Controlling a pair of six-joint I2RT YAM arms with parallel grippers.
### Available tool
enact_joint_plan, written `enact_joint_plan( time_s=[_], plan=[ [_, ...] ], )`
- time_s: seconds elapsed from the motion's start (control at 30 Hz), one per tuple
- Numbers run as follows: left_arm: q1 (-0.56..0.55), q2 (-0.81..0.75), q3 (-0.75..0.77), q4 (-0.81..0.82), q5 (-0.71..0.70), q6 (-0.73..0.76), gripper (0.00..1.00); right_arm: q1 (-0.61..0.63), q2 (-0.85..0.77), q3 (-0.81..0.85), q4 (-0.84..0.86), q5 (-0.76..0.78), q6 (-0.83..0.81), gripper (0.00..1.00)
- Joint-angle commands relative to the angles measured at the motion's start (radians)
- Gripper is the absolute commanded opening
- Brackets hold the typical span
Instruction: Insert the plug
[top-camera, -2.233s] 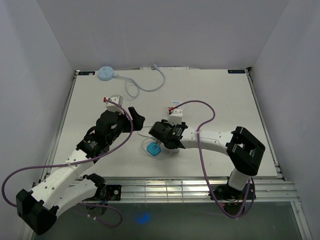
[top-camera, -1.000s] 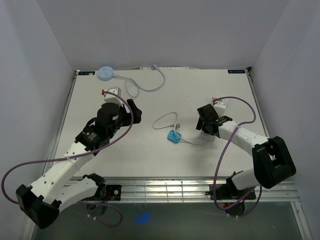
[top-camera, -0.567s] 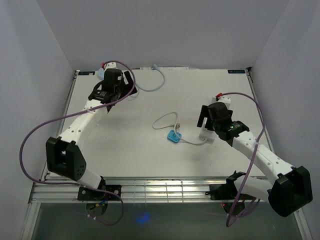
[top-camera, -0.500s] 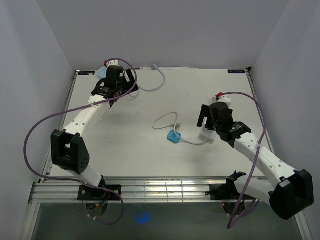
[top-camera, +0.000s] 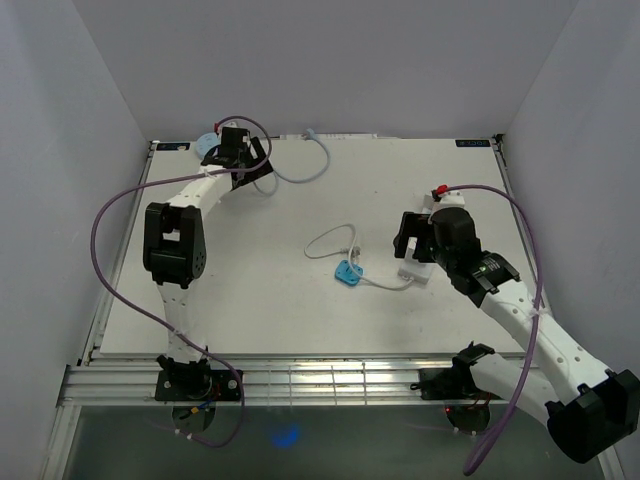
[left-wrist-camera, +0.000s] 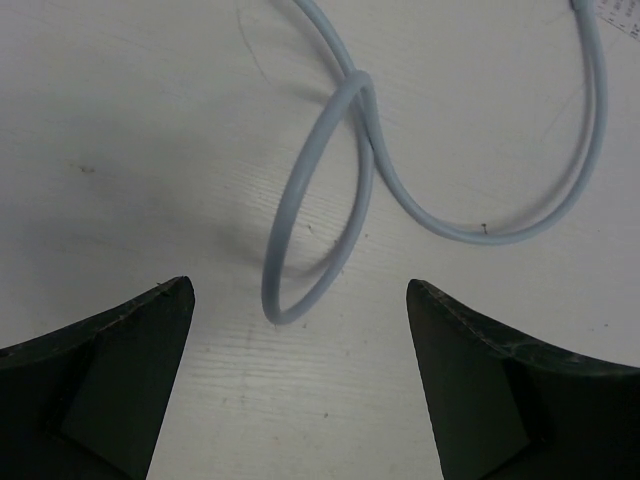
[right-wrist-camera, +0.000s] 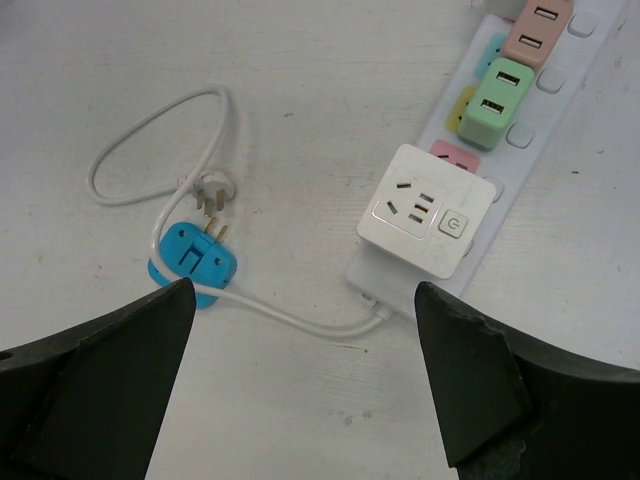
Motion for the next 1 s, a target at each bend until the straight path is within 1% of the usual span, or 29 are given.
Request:
enact_joint_plan(
  time_s=[0.0, 0.07, 0.1, 0.17, 0.2, 0.23, 0.27, 0.3, 0.33, 0.37, 0.4, 0.47, 0.5, 0.53, 0.57, 0.63, 0.67, 0.7, 0.77, 0.8, 0.87, 0.9, 0.97],
  plan=[
    [0.029, 0.036, 0.077, 0.053, 0.051, 0.008, 0.98, -0.002, -0.033, -0.009, 0.005, -0.047, -0.033, 0.95],
    [0.035, 0.075, 0.118, 0.056, 0.073, 0.016, 0.97, -0.002, -0.036, -0.014, 0.005, -0.062, -0.034, 0.96],
    [0.035, 0.107, 0.128, 0.06, 0.082, 0.023, 0.94, -0.002, -0.039, -0.017, 0.007, -0.067, -0.033, 0.96],
    [0.033, 0.121, 0.133, 0.081, 0.102, 0.025, 0.72, -0.002, -0.042, -0.018, 0.008, -0.082, -0.034, 0.98],
    [0.035, 0.121, 0.117, 0.092, 0.123, 0.025, 0.6, -0.001, -0.043, -0.02, 0.008, -0.088, -0.037, 1.0],
    [0.033, 0.107, 0.102, 0.105, 0.128, 0.02, 0.5, -0.001, -0.043, -0.021, 0.01, -0.098, -0.046, 0.99],
    [0.033, 0.091, 0.078, 0.147, 0.131, 0.017, 0.31, -0.002, -0.043, -0.024, 0.01, -0.13, -0.051, 0.94],
    [0.035, 0.072, 0.018, 0.17, 0.183, 0.016, 0.23, -0.002, -0.039, -0.027, 0.01, -0.148, -0.057, 0.89],
    [0.033, 0.051, -0.013, 0.191, 0.192, 0.007, 0.13, -0.002, -0.034, -0.037, 0.005, -0.168, -0.063, 0.88],
    [0.033, 0.0, -0.045, 0.223, 0.201, 0.001, 0.0, -0.002, -0.025, -0.044, 0.0, -0.205, -0.063, 0.87],
    [0.032, -0.026, -0.105, 0.23, 0.208, -0.009, 0.0, -0.001, -0.021, -0.053, -0.006, -0.22, -0.054, 0.86],
    [0.024, -0.11, -0.162, 0.238, 0.209, -0.03, 0.0, 0.015, -0.019, -0.121, 0.032, -0.307, -0.022, 0.84],
    [0.02, -0.139, -0.188, 0.238, 0.208, -0.033, 0.0, 0.022, -0.022, -0.145, 0.052, -0.32, -0.005, 0.83],
    [0.003, -0.172, -0.25, 0.238, 0.191, -0.035, 0.0, 0.036, -0.024, -0.167, 0.066, -0.323, 0.013, 0.83],
    [-0.007, -0.237, -0.28, 0.239, 0.176, -0.033, 0.0, 0.051, -0.022, -0.188, 0.088, -0.32, 0.045, 0.83],
    [-0.036, -0.3, -0.365, 0.238, 0.112, -0.024, 0.0, 0.119, -0.008, -0.187, 0.082, -0.285, 0.085, 0.86],
    [-0.04, -0.331, -0.389, 0.234, 0.107, -0.024, 0.0, 0.143, 0.002, -0.179, 0.074, -0.239, 0.107, 0.86],
    [-0.043, -0.386, -0.413, 0.23, 0.108, -0.027, 0.0, 0.207, 0.028, -0.161, 0.066, -0.224, 0.136, 0.87],
    [-0.045, -0.434, -0.462, 0.201, 0.108, -0.029, 0.0, 0.274, 0.067, -0.146, 0.063, -0.164, 0.179, 0.87],
    [-0.046, -0.483, -0.478, 0.192, 0.111, -0.03, 0.0, 0.326, 0.081, -0.139, 0.08, -0.156, 0.212, 0.86],
    [-0.057, -0.535, -0.534, 0.173, 0.108, -0.027, 0.0, 0.357, 0.114, -0.138, 0.108, -0.156, 0.239, 0.84],
    [-0.063, -0.564, -0.553, 0.169, 0.103, -0.029, 0.0, 0.378, 0.125, -0.141, 0.149, -0.162, 0.246, 0.82],
    [-0.082, -0.647, -0.596, 0.162, 0.097, -0.03, 0.0, 0.392, 0.157, -0.144, 0.19, -0.171, 0.259, 0.81]
  ],
)
